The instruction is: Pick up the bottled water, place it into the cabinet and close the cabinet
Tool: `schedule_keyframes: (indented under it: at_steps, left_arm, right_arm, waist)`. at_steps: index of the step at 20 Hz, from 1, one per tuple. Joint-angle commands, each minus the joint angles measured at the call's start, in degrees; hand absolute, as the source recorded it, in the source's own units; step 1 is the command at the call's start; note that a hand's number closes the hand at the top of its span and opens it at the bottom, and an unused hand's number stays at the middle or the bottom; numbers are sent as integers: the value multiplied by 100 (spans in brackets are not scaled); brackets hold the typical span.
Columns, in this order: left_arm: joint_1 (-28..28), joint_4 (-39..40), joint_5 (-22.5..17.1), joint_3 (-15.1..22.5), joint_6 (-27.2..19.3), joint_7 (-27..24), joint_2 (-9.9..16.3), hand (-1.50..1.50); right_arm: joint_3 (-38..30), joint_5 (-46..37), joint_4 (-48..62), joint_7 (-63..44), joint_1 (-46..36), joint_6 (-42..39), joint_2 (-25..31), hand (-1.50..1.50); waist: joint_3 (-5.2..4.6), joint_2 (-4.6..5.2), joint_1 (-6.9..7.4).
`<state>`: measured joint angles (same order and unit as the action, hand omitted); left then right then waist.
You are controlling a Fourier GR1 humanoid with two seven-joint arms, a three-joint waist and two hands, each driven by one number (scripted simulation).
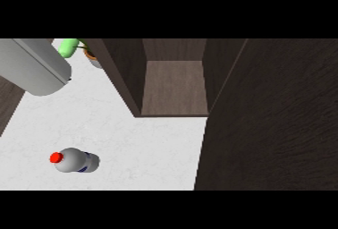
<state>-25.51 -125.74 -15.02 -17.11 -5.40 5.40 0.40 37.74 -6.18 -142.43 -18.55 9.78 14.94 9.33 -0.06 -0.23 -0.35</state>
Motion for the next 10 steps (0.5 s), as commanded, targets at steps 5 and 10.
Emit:
schedule_keyframes:
  at_steps: [5, 10]
  left_arm:
    - [262, 1089, 154, 58, 315, -634, 1, -150]
    - [810, 2204, 355, 82, 244, -1218, 84, -150]
  right_arm:
    - [4, -551, -598, -414, -50, 67, 323, -150]
    - [35, -557, -584, -346, -196, 213, 392, -150]
  waist:
    - [2, 9, 10]
    - [1, 15, -16]
